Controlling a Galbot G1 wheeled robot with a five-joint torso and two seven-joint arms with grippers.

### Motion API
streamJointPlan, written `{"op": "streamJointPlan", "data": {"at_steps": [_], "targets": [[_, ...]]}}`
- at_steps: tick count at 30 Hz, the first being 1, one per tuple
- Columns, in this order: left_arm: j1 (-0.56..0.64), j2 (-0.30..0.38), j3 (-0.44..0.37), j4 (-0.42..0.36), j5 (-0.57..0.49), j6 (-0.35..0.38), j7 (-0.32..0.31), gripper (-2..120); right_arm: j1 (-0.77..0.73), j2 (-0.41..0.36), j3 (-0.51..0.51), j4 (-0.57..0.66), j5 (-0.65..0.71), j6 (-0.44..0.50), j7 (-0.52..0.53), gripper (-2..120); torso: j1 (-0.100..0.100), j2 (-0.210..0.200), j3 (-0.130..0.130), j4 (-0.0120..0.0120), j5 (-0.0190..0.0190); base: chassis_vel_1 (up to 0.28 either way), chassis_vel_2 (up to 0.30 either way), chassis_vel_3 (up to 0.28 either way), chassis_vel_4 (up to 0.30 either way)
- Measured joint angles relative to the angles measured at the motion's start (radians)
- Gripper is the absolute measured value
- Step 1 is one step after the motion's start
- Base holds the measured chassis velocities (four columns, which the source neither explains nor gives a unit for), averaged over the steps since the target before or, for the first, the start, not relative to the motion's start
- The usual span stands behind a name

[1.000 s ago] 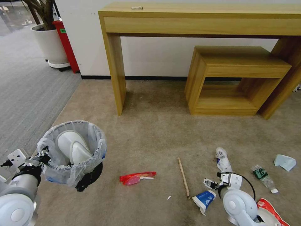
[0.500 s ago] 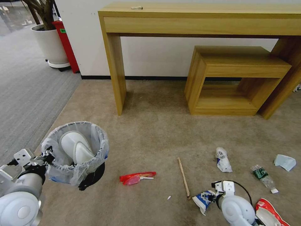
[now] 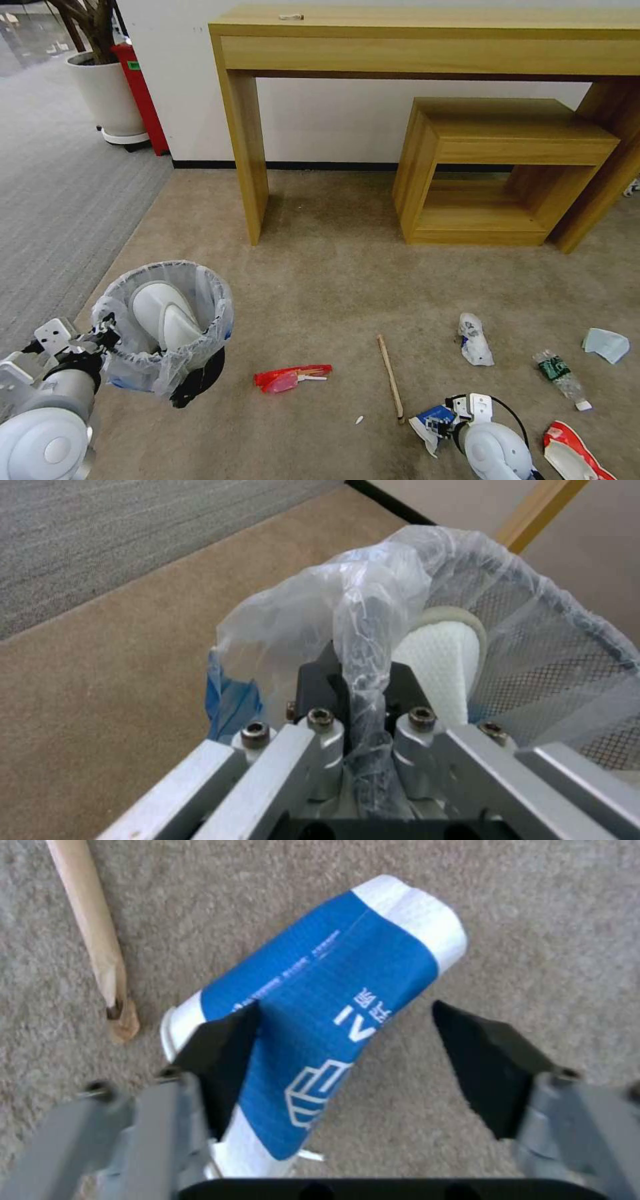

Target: Pick up the trash bin and place the garbage on the floor into it.

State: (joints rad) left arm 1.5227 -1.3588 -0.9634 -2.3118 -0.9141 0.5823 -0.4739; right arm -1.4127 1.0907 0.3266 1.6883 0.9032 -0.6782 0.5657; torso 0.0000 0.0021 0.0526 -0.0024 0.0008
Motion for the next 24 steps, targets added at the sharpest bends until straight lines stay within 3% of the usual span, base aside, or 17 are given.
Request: {"op": "streamJointPlan", "data": {"at_steps": [5, 7, 18, 24], "targets": [[0.004, 0.0, -0.001, -0.005, 0.0, 0.0, 0.0, 3, -0.003, 0.002, 0.0, -0.001, -0.028, 0.018, -0.016, 49, 0.0, 0.0, 0.0, 0.0, -0.0001, 0.0, 0.0, 0.0, 0.0], [0.007, -0.001, -0.001, -0.009, 0.0, 0.0, 0.001, 3, -0.009, 0.001, 0.0, 0.004, -0.048, 0.034, -0.027, 37, 0.0, 0.0, 0.0, -0.0002, 0.0, 0.0, 0.0, 0.0, 0.0], [0.019, -0.005, 0.006, -0.016, 0.002, -0.003, 0.002, 3, -0.032, -0.007, 0.012, 0.051, -0.124, 0.106, -0.065, 0, 0.0, 0.0, 0.0, 0.0, 0.0, 0.0, 0.0, 0.0, 0.0], [0.029, -0.016, 0.036, -0.015, 0.01, -0.004, 0.003, 3, -0.069, -0.025, 0.028, 0.172, -0.147, 0.223, -0.157, 0, 0.0, 0.0, 0.0, 0.0, -0.0001, 0.0, 0.0, 0.0, 0.0]]}}
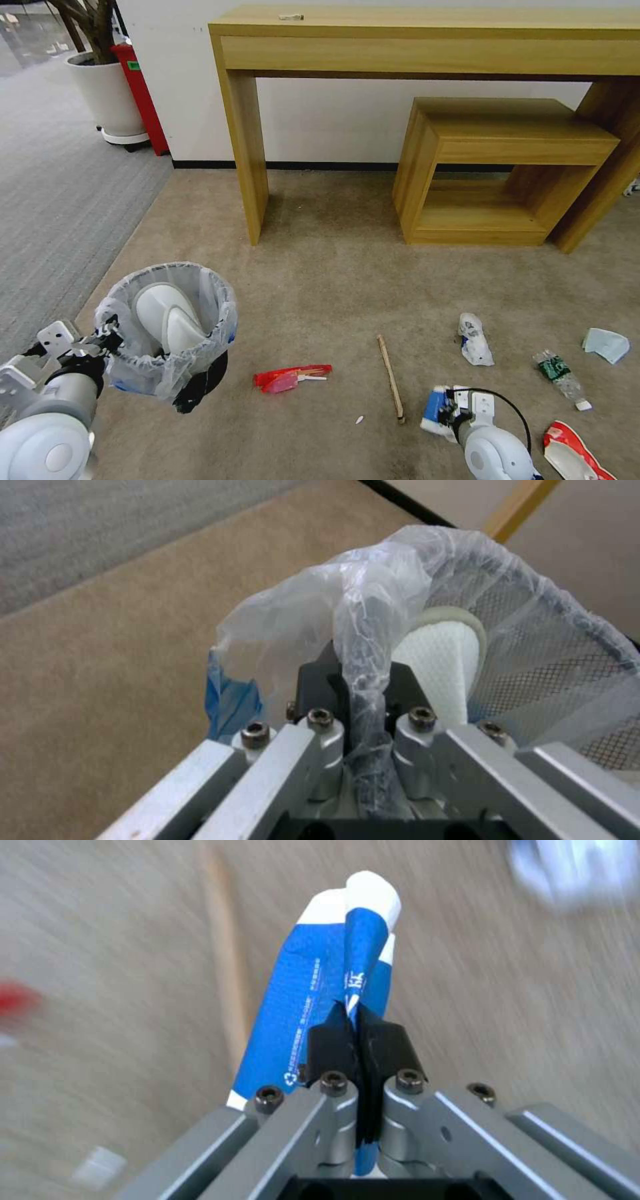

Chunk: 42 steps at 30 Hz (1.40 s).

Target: Pick up the trash bin and place the garbage on the floor into it.

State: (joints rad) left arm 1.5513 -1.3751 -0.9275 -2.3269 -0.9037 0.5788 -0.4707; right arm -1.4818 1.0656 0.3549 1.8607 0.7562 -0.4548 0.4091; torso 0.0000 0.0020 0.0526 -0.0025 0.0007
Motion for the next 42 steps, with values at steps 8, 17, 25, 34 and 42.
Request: {"op": "streamJointPlan", "data": {"at_steps": [8, 17, 25, 34, 42], "targets": [[0.019, -0.041, 0.093, 0.004, 0.033, 0.0, 0.0, 3, 0.055, -0.007, 0.022, 0.083, 0.014, 0.611, -0.652, 0, 0.0, 0.0, 0.0, 0.0003, 0.0, 0.0, 0.0, 0.0, 0.0], [0.022, -0.068, 0.269, -0.004, 0.126, -0.01, 0.0, 3, 0.359, 0.042, -0.085, -0.02, 0.215, 0.717, -1.035, 0, 0.0, 0.0, 0.0, 0.0, -0.0002, 0.0, 0.0, 0.0, 0.0], [0.003, -0.079, 0.351, 0.001, 0.158, -0.011, -0.003, 3, 0.563, 0.125, -0.29, -0.224, 0.204, 0.684, -1.086, 0, 0.0, 0.0, 0.0, 0.0002, 0.0001, 0.0, 0.0, 0.0, 0.0], [0.002, -0.076, 0.348, -0.011, 0.159, -0.009, -0.004, 3, 0.639, 0.16, -0.418, -0.338, 0.162, 0.672, -1.087, 0, 0.0, 0.0, 0.0, -0.0001, -0.0001, 0.0, 0.0, 0.0, 0.0], [0.005, -0.076, 0.346, -0.03, 0.156, -0.004, -0.004, 3, 0.656, 0.161, -0.45, -0.357, 0.138, 0.671, -1.079, 18, 0.0, 0.0, 0.0, 0.0, -0.0001, 0.0, 0.0, 0.0, 0.0]]}}
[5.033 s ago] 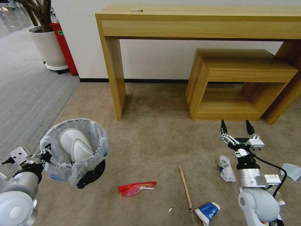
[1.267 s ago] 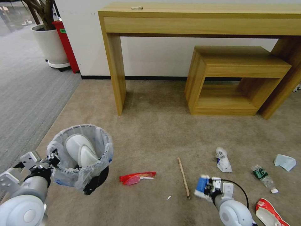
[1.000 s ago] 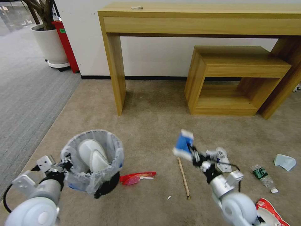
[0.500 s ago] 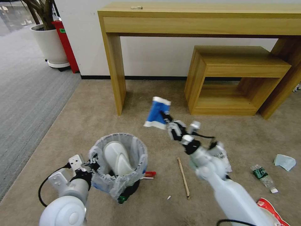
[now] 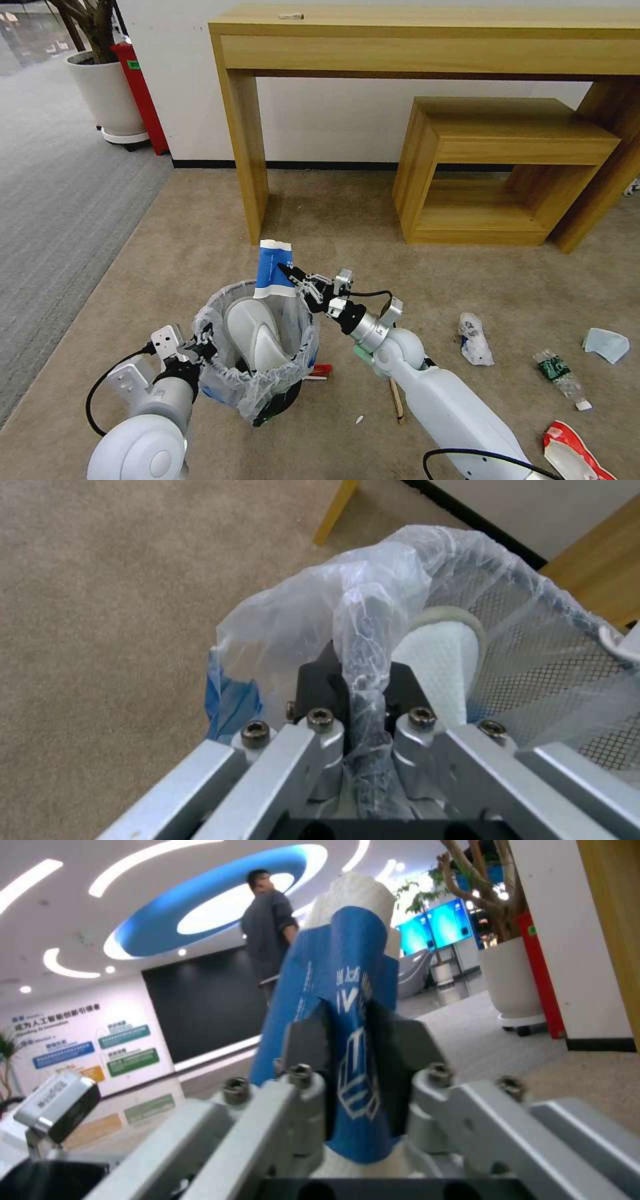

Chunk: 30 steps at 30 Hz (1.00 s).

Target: Pick up the trash bin and place the garbage on the floor into it.

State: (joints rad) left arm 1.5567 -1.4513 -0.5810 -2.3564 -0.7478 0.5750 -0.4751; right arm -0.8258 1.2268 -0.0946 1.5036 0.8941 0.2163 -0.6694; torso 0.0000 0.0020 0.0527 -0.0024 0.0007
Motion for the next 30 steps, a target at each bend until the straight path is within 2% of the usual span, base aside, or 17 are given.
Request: {"op": "streamJointPlan", "data": {"at_steps": [1, 4, 6, 7, 8, 10, 11, 15, 17, 18, 21, 22, 23, 26, 28, 29, 30], "targets": [[0.0, 0.0, 0.0, 0.0, 0.0, 0.0, 0.0, 3, 0.0, 0.0, 0.0, 0.0, 0.0, 0.0, 0.0, 18, 0.0, 0.0, 0.0, 0.0, 0.0, 0.0, 0.0, 0.0, 0.0], [0.0, -0.002, 0.0, -0.004, -0.001, 0.001, 0.0, 3, -0.018, -0.009, 0.008, 0.005, -0.006, -0.001, -0.008, 32, 0.0, 0.0, 0.0, -0.0001, 0.0001, 0.0, 0.0, 0.0, 0.0], [0.001, -0.002, -0.001, -0.005, -0.001, 0.001, 0.0, 3, -0.025, -0.013, 0.013, 0.009, -0.009, -0.001, -0.012, 36, 0.0, 0.0, 0.0, -0.0001, 0.0, 0.0, 0.0, 0.0, 0.0], [0.001, -0.003, -0.001, -0.006, -0.001, 0.001, 0.0, 3, -0.035, -0.022, 0.02, 0.017, -0.013, -0.002, -0.016, 42, 0.0, 0.0, 0.0, -0.0001, 0.0002, 0.0, 0.0, 0.0, 0.0], [0.001, -0.003, -0.001, -0.006, -0.001, 0.001, 0.0, 3, -0.035, -0.022, 0.02, 0.017, -0.013, -0.002, -0.016, 42, 0.0, 0.0, 0.0, -0.0001, 0.0002, 0.0, 0.0, 0.0, 0.0], [0.001, -0.004, -0.004, -0.007, -0.001, 0.001, 0.001, 3, -0.055, -0.041, 0.036, 0.036, -0.017, -0.002, -0.018, 52, 0.0, 0.0, 0.0, -0.0001, 0.0001, 0.0, 0.0, 0.0, 0.0], [0.001, -0.004, -0.004, -0.007, -0.001, 0.001, 0.001, 3, -0.055, -0.041, 0.036, 0.036, -0.017, -0.002, -0.018, 52, 0.0, 0.0, 0.0, -0.0001, 0.0001, 0.0, 0.0, 0.0, 0.0], [-0.002, -0.003, -0.025, -0.008, -0.001, 0.001, 0.004, 3, -0.085, -0.066, 0.07, 0.07, -0.026, -0.001, -0.008, 68, 0.0, 0.0, 0.0, -0.0001, 0.0001, 0.0, 0.0, 0.0, 0.0], [-0.01, 0.008, -0.066, -0.006, -0.011, 0.001, 0.005, 3, -0.118, -0.077, 0.114, 0.115, -0.035, 0.004, 0.062, 80, 0.0, 0.0, 0.0, 0.0, 0.0001, 0.0, 0.0, 0.0, 0.0], [-0.01, 0.008, -0.066, -0.006, -0.011, 0.001, 0.005, 3, -0.118, -0.077, 0.114, 0.115, -0.035, 0.004, 0.062, 80, 0.0, 0.0, 0.0, 0.0, 0.0001, 0.0, 0.0, 0.0, 0.0], [-0.025, 0.028, -0.122, -0.006, -0.033, 0.001, 0.005, 3, -0.164, -0.086, 0.183, 0.185, -0.113, -0.016, 0.259, 92, 0.0, 0.0, 0.0, -0.0001, 0.0, 0.0, 0.0, 0.0, 0.0], [-0.025, 0.028, -0.122, -0.006, -0.033, 0.001, 0.005, 3, -0.164, -0.086, 0.183, 0.185, -0.113, -0.016, 0.259, 92, 0.0, 0.0, 0.0, -0.0001, 0.0, 0.0, 0.0, 0.0, 0.0], [-0.035, 0.036, -0.147, -0.007, -0.043, 0.001, 0.005, 3, -0.191, -0.08, 0.232, 0.221, -0.179, -0.031, 0.361, 96, 0.0, 0.0, 0.0, 0.0, 0.0001, 0.0, 0.0, 0.0, 0.0], [-0.056, 0.044, -0.189, -0.009, -0.063, 0.006, 0.002, 3, -0.256, -0.06, 0.354, 0.276, -0.27, -0.051, 0.484, 100, 0.0, 0.0, 0.0, 0.0001, 0.0002, 0.0, 0.0, 0.0, 0.0], [-0.057, 0.044, -0.19, -0.009, -0.065, 0.007, 0.002, 3, -0.263, -0.059, 0.366, 0.281, -0.275, -0.053, 0.491, 100, 0.0, 0.0, 0.0, 0.0001, 0.0001, 0.0, 0.0, 0.0, 0.0], [-0.062, 0.046, -0.203, -0.008, -0.074, 0.009, 0.001, 3, -0.314, -0.049, 0.436, 0.314, -0.306, -0.072, 0.532, 100, 0.0, 0.0, 0.0, -0.0001, 0.0002, 0.0, 0.0, 0.0, 0.0], [-0.062, 0.046, -0.203, -0.008, -0.074, 0.009, 0.001, 3, -0.314, -0.049, 0.436, 0.314, -0.306, -0.072, 0.532, 100, 0.0, 0.0, 0.0, -0.0001, 0.0002, 0.0, 0.0, 0.0, 0.0]]}}
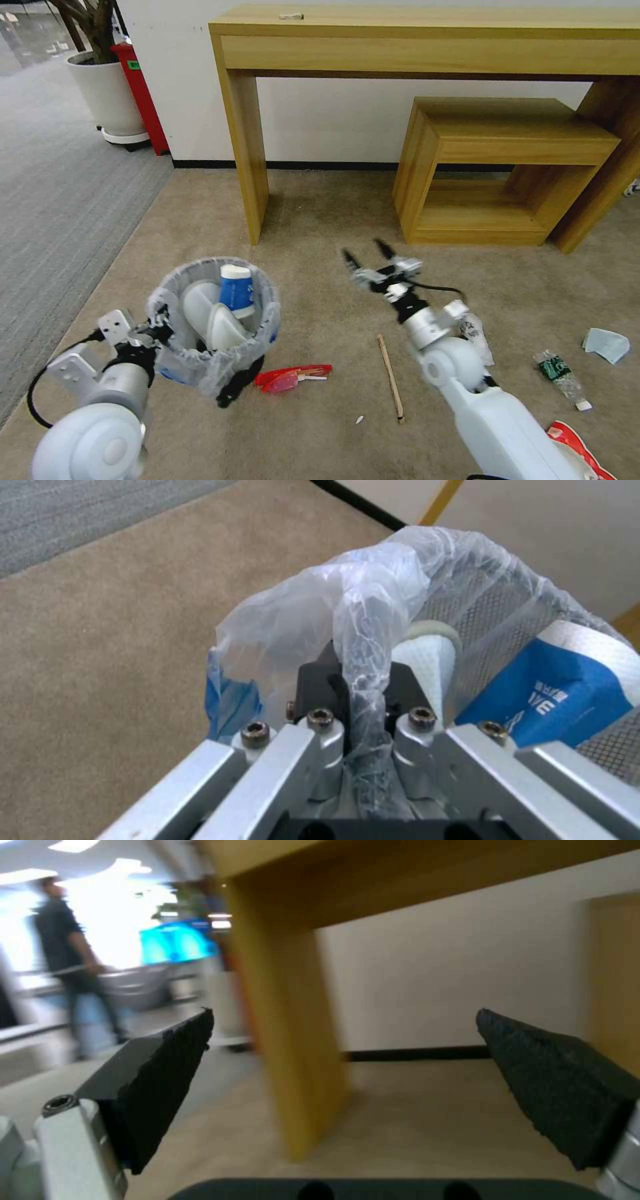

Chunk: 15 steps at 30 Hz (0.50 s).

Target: Pick up the trash bin and place the garbage on the floor into it.

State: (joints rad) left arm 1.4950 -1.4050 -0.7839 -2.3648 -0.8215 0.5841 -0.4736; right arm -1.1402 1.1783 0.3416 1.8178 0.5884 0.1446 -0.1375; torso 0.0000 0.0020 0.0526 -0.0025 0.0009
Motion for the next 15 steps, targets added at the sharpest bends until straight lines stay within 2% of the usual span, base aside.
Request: {"op": "streamJointPlan", "data": {"at_steps": [2, 4, 5, 8, 12, 15], "targets": [[-0.001, 0.0, -0.015, 0.003, 0.0, 0.0, 0.0, 3, -0.088, 0.02, 0.108, 0.048, -0.075, -0.032, 0.045, 100, 0.0, 0.0, 0.0, 0.0, -0.0002, 0.0, 0.0, 0.0, 0.0], [0.003, 0.002, -0.033, 0.008, 0.003, -0.003, 0.007, 3, -0.156, 0.037, 0.184, 0.081, -0.121, -0.04, 0.045, 100, 0.0, 0.0, 0.0, -0.0001, 0.0002, 0.0, 0.0, 0.0, 0.0], [0.003, 0.002, -0.033, 0.008, 0.003, -0.003, 0.007, 3, -0.156, 0.037, 0.184, 0.081, -0.121, -0.04, 0.045, 100, 0.0, 0.0, 0.0, -0.0001, 0.0002, 0.0, 0.0, 0.0, 0.0], [0.011, 0.003, -0.066, 0.032, 0.041, -0.031, 0.036, 3, -0.247, 0.051, 0.294, 0.146, -0.176, -0.044, 0.035, 100, 0.0, 0.0, 0.0, -0.0002, -0.0002, 0.0, 0.0, 0.0, 0.0], [0.017, 0.002, -0.091, 0.047, 0.038, -0.045, 0.045, 3, -0.291, 0.055, 0.374, 0.173, -0.247, -0.019, 0.013, 100, 0.0, 0.0, 0.0, 0.0, -0.0002, 0.0, 0.0, 0.0, 0.0], [0.02, 0.002, -0.097, 0.047, 0.031, -0.048, 0.048, 3, -0.302, 0.056, 0.388, 0.183, -0.253, -0.015, 0.01, 100, 0.0, 0.0, 0.0, 0.0, -0.0001, 0.0, 0.0, 0.0, 0.0]]}}
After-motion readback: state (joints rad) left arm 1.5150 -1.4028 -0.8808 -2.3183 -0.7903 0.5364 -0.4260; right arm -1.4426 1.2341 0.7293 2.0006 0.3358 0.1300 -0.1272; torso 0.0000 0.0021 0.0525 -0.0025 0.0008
